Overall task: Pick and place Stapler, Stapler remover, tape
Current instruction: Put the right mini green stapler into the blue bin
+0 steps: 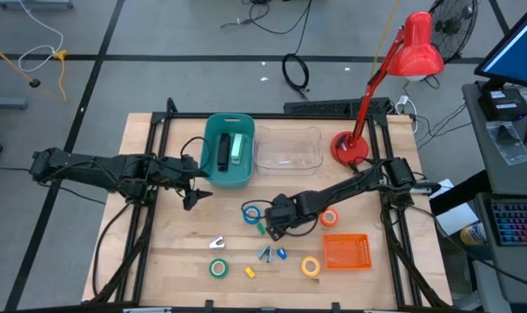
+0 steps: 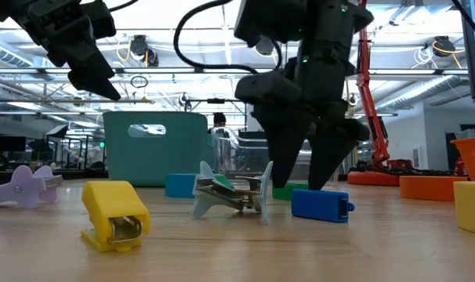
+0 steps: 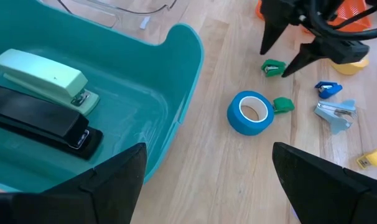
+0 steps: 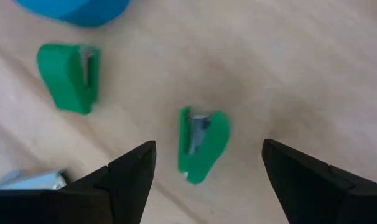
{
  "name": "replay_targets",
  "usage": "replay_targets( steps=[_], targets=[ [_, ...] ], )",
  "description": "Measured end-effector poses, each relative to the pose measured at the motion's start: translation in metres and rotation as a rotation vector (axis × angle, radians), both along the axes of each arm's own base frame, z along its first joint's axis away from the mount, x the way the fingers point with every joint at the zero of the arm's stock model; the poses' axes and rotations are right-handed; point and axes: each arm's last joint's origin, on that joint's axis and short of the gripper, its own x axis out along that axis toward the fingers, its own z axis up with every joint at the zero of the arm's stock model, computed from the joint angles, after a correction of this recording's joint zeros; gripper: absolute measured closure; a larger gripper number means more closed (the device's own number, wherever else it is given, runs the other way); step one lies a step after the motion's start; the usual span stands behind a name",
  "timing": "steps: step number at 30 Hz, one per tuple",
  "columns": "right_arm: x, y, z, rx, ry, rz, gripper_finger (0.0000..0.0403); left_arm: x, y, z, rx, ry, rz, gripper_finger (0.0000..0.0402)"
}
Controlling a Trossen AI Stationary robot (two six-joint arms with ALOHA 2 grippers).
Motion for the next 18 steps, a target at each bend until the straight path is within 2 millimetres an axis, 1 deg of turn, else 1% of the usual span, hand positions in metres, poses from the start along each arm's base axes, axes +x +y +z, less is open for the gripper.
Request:
replay_targets(
  steps=[5, 12, 18],
  targets=[
    [-0.004, 0.000, -0.012, 0.042, -0.039, -0.001, 0.0112, 0.000, 0.000, 0.000, 0.000, 0.001, 0.000, 0.0050],
    [-0.005, 0.001, -0.014, 0.006, -0.041, -0.021, 0.0112, 0.000, 0.000, 0.000, -0.001, 0.001, 0.000, 0.0050],
    [-0.005, 0.000, -0.015, 0.014, -0.038, -0.066, 0.0112, 0.000, 0.000, 0.000, -0.001, 0.001, 0.000, 0.0050]
  ],
)
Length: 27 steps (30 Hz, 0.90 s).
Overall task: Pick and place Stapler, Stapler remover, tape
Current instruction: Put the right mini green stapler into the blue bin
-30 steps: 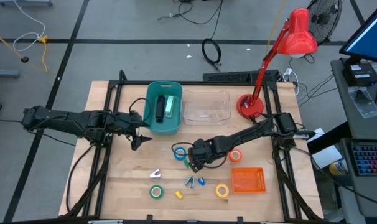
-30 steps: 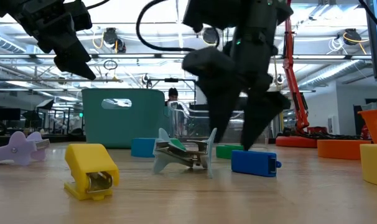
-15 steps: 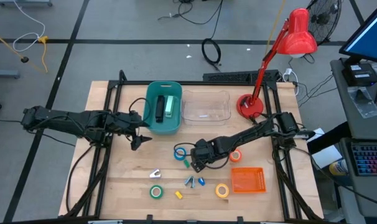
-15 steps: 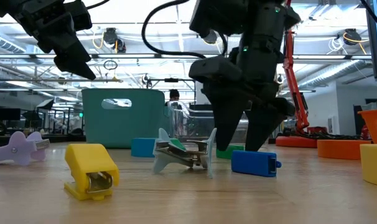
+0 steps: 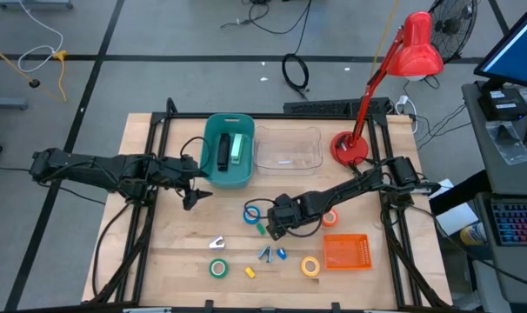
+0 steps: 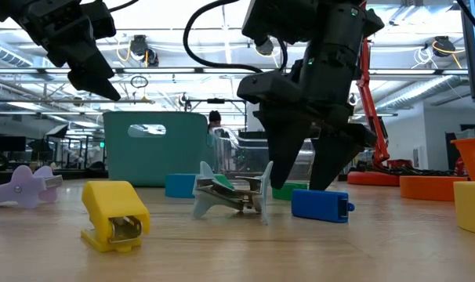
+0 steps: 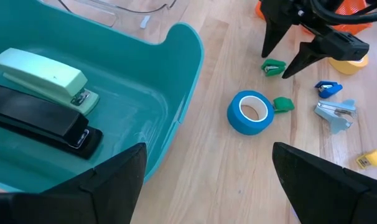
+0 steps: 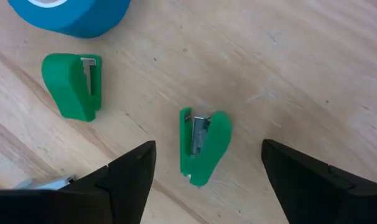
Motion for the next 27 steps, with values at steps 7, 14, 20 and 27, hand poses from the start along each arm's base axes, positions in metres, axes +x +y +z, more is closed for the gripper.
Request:
replay_targets(
  steps=[7, 14, 20, 27],
  targets=[
    [-0.0006, 0.0015, -0.0007, 0.001, 0.004, 0.001, 0.0112, 0.0000, 0.0000, 0.0000, 0.000, 0.000, 0.000, 0.0050],
    [-0.0039, 0.0065, -0.0015, -0.011, 0.023, 0.015, 0.0115, 0.0000, 0.0000, 0.0000, 0.000, 0.000, 0.000, 0.0050],
    [-0.0052, 0.0066, -0.0021, -0.002, 0.040, 0.021, 0.0142, 0.0000, 0.0000, 0.0000, 0.000, 0.000, 0.000, 0.0050],
    [-0.0059, 0.0068, -0.0024, 0.009, 0.049, 0.026, 0.0187, 0.0000, 0.0000, 0.0000, 0.000, 0.000, 0.000, 0.0050]
  ],
)
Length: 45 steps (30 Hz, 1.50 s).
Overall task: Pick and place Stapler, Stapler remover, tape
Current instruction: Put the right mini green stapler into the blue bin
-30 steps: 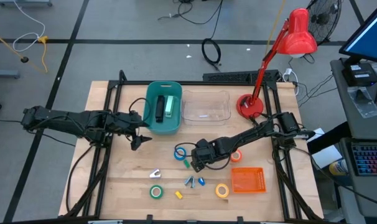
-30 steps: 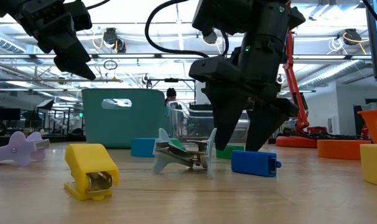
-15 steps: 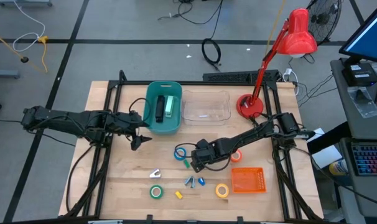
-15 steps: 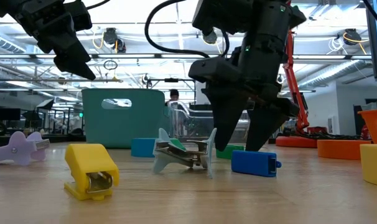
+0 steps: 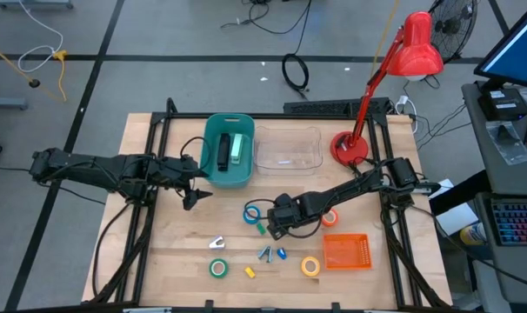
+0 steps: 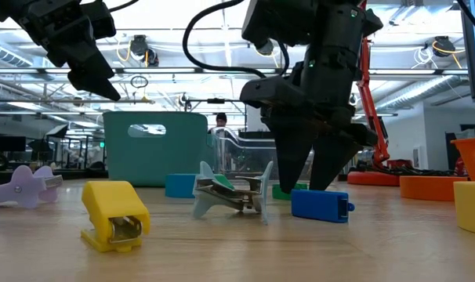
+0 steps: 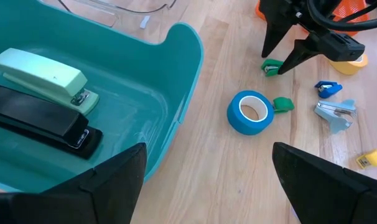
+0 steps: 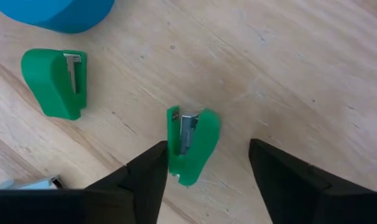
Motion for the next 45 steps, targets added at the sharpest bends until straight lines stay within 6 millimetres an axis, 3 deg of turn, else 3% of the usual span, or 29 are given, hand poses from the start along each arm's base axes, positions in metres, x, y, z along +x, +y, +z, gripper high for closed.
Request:
replay_targets(
  steps=[17, 33, 45],
  targets=[
    [-0.0009, 0.0031, -0.0001, 0.031, 0.008, 0.021, 0.0245, 0.0000, 0.0000, 0.0000, 0.007, 0.001, -0.004, 0.0050],
    [-0.0014, 0.0035, 0.0037, 0.035, -0.002, 0.042, 0.0337, 0.0000, 0.0001, 0.0000, 0.008, 0.000, -0.004, 0.0050],
    [-0.0012, 0.0038, 0.0038, 0.035, -0.005, 0.040, 0.0342, 0.0000, 0.0001, 0.0001, 0.006, 0.000, -0.002, 0.0050]
  ],
)
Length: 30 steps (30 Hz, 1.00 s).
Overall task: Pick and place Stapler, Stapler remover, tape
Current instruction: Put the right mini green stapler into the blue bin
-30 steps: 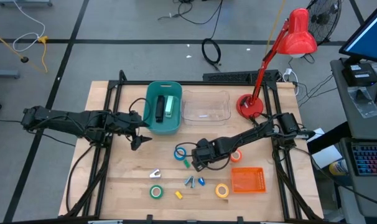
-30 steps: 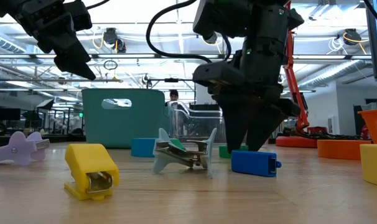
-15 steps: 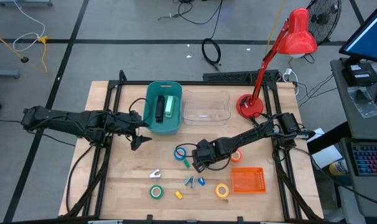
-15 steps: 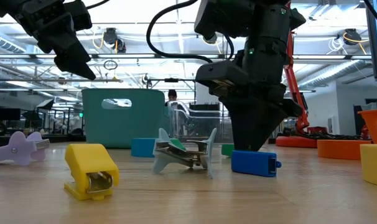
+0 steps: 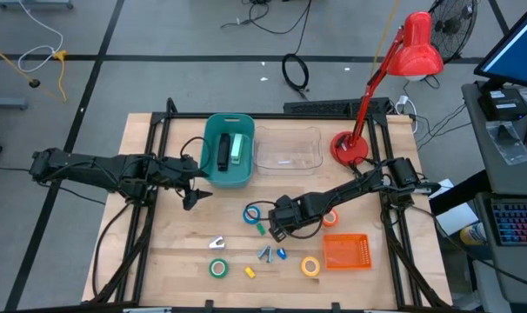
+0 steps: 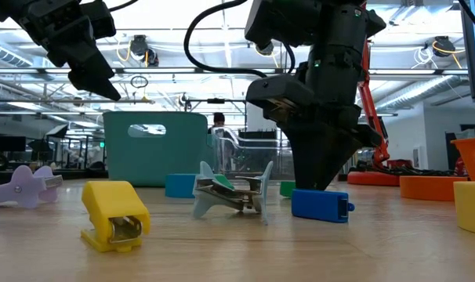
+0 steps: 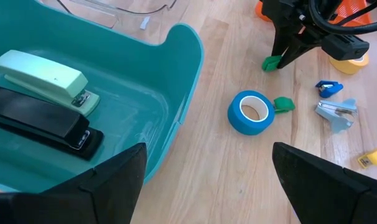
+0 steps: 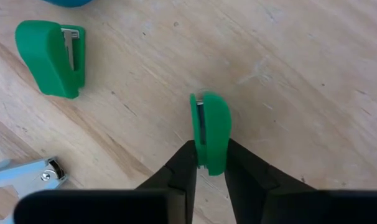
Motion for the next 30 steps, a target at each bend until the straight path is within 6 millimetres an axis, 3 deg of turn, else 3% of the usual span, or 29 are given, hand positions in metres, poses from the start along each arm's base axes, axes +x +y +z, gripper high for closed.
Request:
replay_targets(
  steps=[22, 30],
  targets=[
    [-0.002, -0.001, 0.013, 0.009, -0.033, 0.003, 0.0345, 0.000, 0.000, 0.000, -0.002, -0.006, 0.001, 0.0050],
    [0.003, 0.000, 0.028, 0.029, -0.144, -0.003, 0.0343, 0.008, 0.000, 0.011, -0.018, -0.142, 0.009, 0.0050]
  ],
)
